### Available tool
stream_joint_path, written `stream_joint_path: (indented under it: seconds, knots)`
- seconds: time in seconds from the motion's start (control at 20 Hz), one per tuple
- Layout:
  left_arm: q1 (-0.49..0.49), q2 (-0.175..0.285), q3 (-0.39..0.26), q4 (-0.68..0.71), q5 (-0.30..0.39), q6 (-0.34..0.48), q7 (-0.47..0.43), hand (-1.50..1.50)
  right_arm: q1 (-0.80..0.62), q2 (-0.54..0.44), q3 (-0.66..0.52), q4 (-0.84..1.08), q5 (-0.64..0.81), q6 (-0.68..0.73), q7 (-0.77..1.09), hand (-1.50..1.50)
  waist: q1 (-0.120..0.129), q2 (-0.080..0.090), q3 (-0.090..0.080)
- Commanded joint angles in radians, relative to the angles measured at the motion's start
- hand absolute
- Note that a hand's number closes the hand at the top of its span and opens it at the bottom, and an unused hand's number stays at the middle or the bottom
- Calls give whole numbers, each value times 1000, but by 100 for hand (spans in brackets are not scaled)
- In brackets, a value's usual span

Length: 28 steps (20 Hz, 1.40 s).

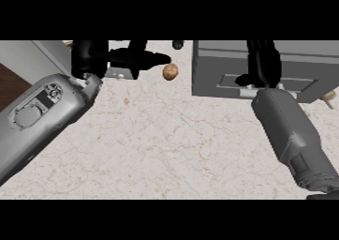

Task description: Pick up the can, place it into the drawer and close the drawer

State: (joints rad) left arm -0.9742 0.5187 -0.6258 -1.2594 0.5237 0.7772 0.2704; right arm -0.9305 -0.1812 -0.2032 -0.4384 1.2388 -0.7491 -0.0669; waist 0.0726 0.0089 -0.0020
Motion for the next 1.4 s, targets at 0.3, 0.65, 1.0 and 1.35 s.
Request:
stream_joint_path:
  seconds: [0.3, 0.65, 1.0, 1.35]
  knots:
    - [102, 26, 29, -44, -29, -18, -36, -150, -190, -15, -43, 169, -12, 11, -9, -150, 12, 22, 4]
    - [163, 14, 11, -104, -51, -12, -60, -150, -236, -3, -119, 171, -104, 37, -105, -150, 29, 24, 5]
    - [221, 29, 29, -135, -50, -25, -92, -150, -250, 25, -273, 137, -293, 107, -283, -150, 27, 22, 6]
    - [227, 39, 48, -145, -45, -23, -50, -150, -273, 66, -419, 122, -470, 215, -382, -150, -3, 10, 6]
